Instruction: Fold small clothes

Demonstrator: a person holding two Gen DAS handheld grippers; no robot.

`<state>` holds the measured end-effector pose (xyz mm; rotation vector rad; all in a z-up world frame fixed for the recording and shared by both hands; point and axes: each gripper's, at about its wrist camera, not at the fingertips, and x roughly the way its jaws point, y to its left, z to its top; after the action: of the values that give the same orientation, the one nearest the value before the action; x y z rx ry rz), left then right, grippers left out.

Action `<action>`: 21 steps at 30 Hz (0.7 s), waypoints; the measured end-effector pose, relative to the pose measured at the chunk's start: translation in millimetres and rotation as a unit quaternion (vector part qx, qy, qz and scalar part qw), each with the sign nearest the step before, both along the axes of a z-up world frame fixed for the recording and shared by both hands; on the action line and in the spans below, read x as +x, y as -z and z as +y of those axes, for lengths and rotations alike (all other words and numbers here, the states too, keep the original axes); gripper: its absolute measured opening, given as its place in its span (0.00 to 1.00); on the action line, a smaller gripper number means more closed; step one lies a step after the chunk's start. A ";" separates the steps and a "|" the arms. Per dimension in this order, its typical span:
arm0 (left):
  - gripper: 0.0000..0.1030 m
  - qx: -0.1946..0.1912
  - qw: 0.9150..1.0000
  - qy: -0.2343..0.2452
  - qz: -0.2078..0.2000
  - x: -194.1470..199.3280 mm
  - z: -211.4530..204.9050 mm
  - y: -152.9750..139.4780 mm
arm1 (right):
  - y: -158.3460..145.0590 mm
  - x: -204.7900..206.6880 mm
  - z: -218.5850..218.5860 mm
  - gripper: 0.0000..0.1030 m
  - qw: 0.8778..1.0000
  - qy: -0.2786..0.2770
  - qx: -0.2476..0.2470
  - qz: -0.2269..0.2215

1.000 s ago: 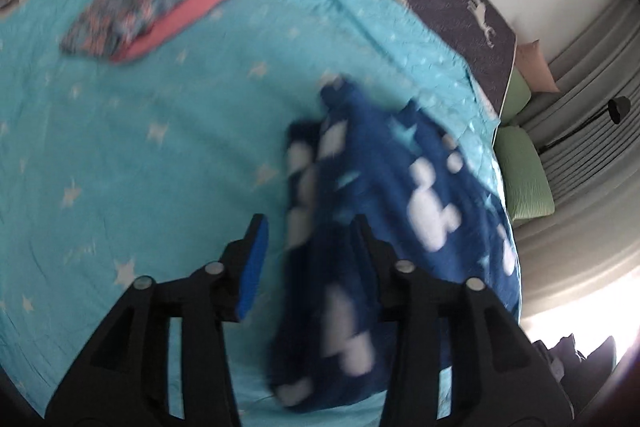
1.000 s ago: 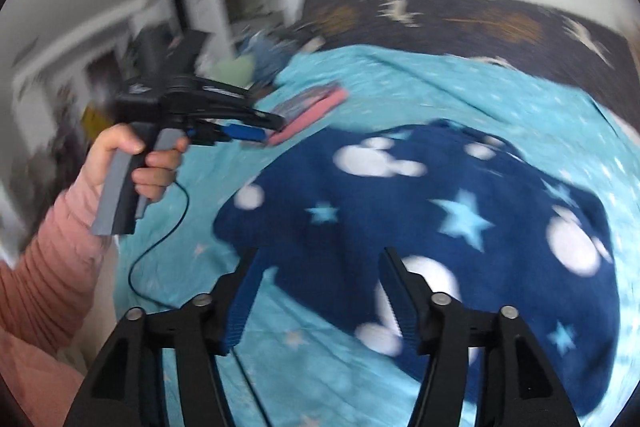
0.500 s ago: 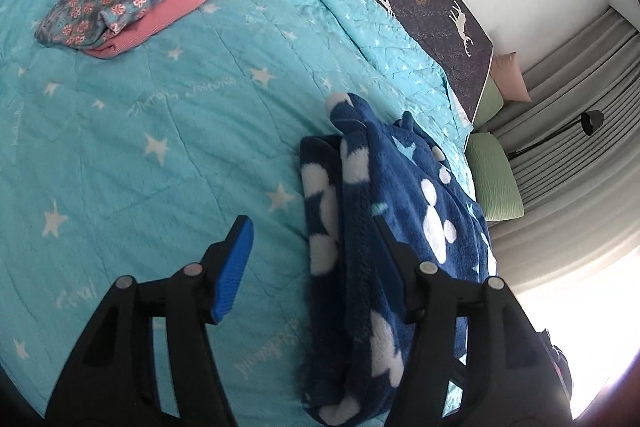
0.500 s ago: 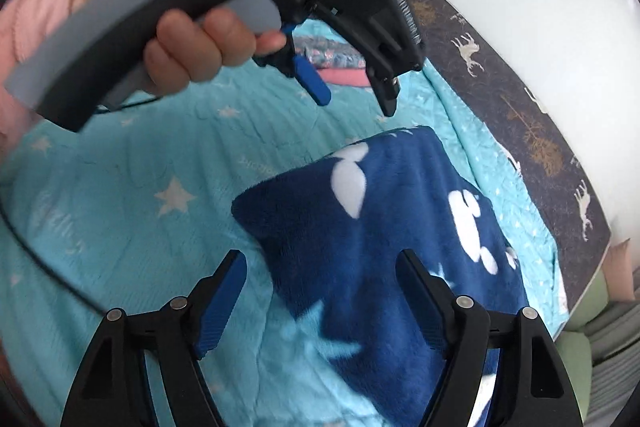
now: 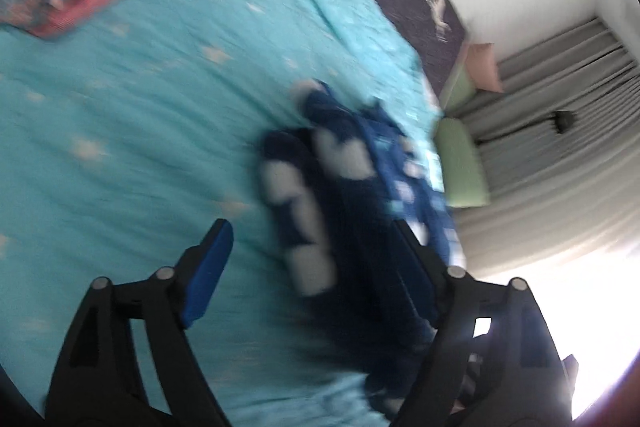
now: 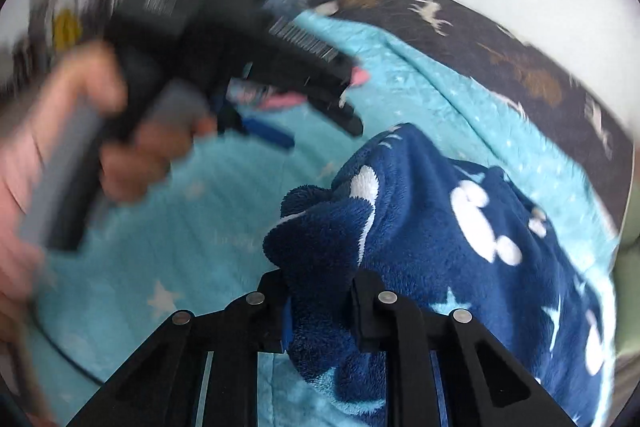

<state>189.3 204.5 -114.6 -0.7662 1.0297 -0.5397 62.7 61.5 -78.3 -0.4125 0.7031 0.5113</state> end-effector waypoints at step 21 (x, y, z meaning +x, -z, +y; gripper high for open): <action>0.33 0.094 0.993 0.046 -0.060 33.0 -113.1 -98.6 | -52.1 -5.4 -64.1 0.18 0.991 0.037 0.126 -0.031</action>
<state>222.2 91.3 -16.0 -0.5161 0.9921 -0.5517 57.3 -2.6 -26.2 -0.1636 0.5828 0.5070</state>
